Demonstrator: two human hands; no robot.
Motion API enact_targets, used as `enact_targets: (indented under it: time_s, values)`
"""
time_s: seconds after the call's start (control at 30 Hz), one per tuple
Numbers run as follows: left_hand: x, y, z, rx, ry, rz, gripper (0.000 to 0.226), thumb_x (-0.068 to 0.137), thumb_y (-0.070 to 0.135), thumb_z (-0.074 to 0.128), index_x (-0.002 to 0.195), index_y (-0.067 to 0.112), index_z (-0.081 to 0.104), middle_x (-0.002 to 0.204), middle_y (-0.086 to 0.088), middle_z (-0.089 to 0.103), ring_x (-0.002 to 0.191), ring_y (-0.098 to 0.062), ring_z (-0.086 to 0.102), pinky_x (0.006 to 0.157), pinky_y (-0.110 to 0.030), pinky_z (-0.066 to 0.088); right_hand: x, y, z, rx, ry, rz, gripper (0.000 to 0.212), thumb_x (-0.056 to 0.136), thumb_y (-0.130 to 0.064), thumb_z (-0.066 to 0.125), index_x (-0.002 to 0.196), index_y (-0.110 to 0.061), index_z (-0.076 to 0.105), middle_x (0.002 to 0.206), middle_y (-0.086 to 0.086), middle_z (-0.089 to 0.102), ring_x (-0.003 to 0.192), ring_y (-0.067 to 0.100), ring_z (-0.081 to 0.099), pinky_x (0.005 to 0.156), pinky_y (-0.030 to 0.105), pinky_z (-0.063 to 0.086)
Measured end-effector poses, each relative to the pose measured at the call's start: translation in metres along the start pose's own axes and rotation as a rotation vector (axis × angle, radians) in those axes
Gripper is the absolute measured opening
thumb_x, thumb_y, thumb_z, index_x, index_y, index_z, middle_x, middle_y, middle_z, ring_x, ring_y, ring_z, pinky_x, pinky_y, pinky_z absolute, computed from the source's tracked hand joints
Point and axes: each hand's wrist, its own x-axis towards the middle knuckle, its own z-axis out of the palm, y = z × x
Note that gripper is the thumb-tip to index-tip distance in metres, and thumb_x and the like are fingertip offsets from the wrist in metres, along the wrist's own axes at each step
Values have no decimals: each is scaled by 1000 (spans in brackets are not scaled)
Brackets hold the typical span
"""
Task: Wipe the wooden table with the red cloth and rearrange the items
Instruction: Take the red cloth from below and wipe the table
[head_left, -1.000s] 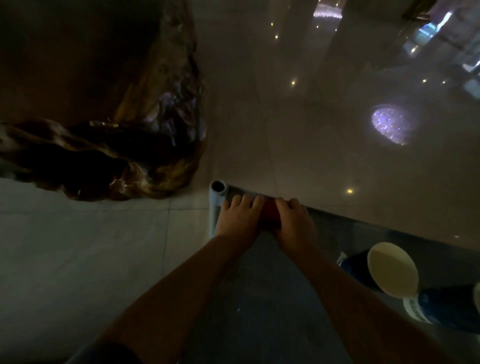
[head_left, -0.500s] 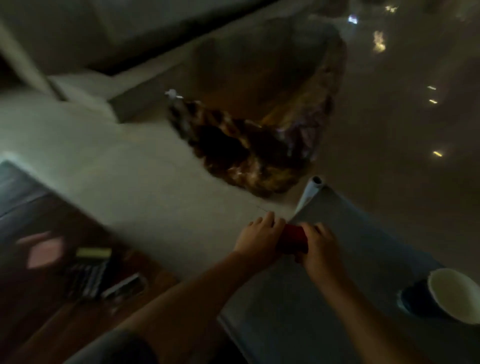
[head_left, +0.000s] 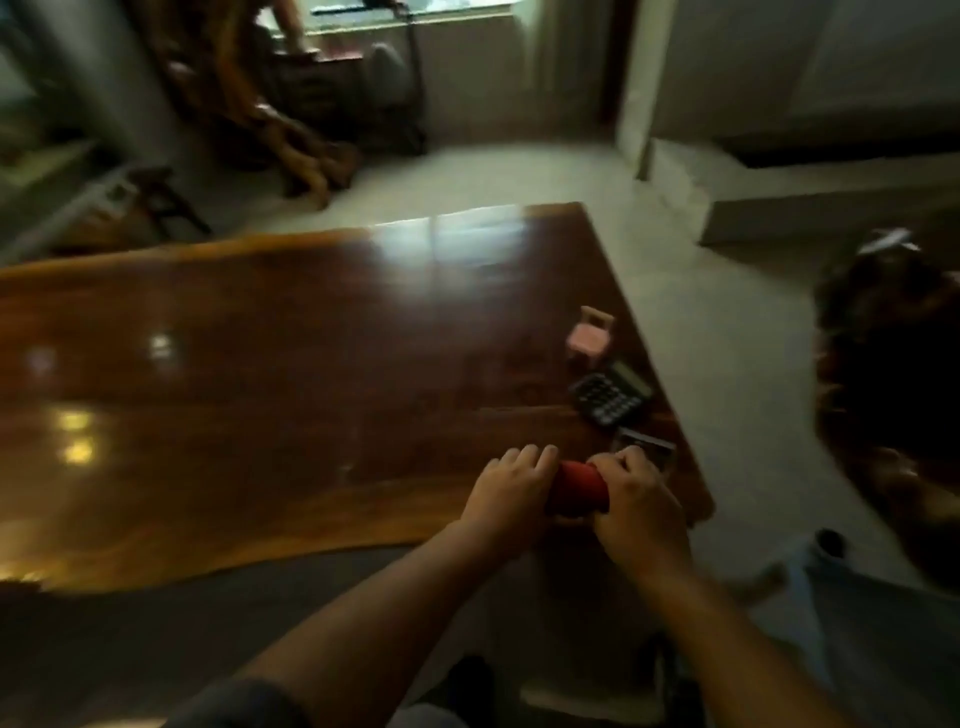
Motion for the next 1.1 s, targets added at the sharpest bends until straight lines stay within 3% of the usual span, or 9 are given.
enact_targets:
  time_s: [0.13, 0.3, 0.53, 0.73, 1.0, 1.1]
  values:
    - [-51, -70, -15, -43, -2, -172, 58, 75, 23, 70, 124, 21, 39, 108, -5, 57, 91, -23, 57, 75, -38, 50, 20, -73, 40, -13, -87, -158, 56, 65, -27, 85, 113, -28, 58, 110, -3, 57, 94, 18, 54, 75, 33, 51]
    - [-90, -171, -27, -116, 29, -309, 53, 80, 21, 67, 124, 24, 38, 105, -1, 56, 85, -15, 55, 73, -34, 53, 57, -162, 95, 0, -238, -260, 49, 70, -39, 80, 106, -35, 48, 94, -12, 57, 82, 7, 56, 75, 28, 52]
    - [-80, -329, -25, -189, -98, -292, 51, 81, 25, 66, 123, 30, 38, 108, 4, 57, 88, -10, 56, 79, -34, 55, 135, -255, 184, -99, -320, -214, 46, 73, -23, 75, 106, -35, 45, 95, -11, 56, 80, 7, 54, 77, 27, 50]
    - [-15, -430, -26, -66, -151, -179, 72, 83, 26, 63, 144, 22, 24, 118, -7, 52, 99, -25, 54, 81, -38, 45, 228, -286, 235, -193, -309, -239, 61, 70, -21, 78, 125, -27, 51, 106, -4, 59, 91, 15, 57, 83, 34, 50]
    - [101, -530, -3, 102, 18, -173, 63, 81, 22, 56, 141, 17, 39, 115, -18, 49, 97, -38, 47, 75, -45, 37, 374, -284, 304, -204, -145, -298, 52, 67, -11, 69, 118, -16, 57, 106, 10, 60, 94, 33, 56, 77, 45, 46]
    - [126, -560, 16, 161, 16, -162, 65, 77, 26, 62, 138, 20, 41, 123, -20, 45, 108, -41, 43, 84, -48, 36, 402, -276, 335, -180, -110, -309, 54, 70, -11, 70, 122, -15, 55, 112, 12, 59, 100, 33, 55, 81, 44, 45]
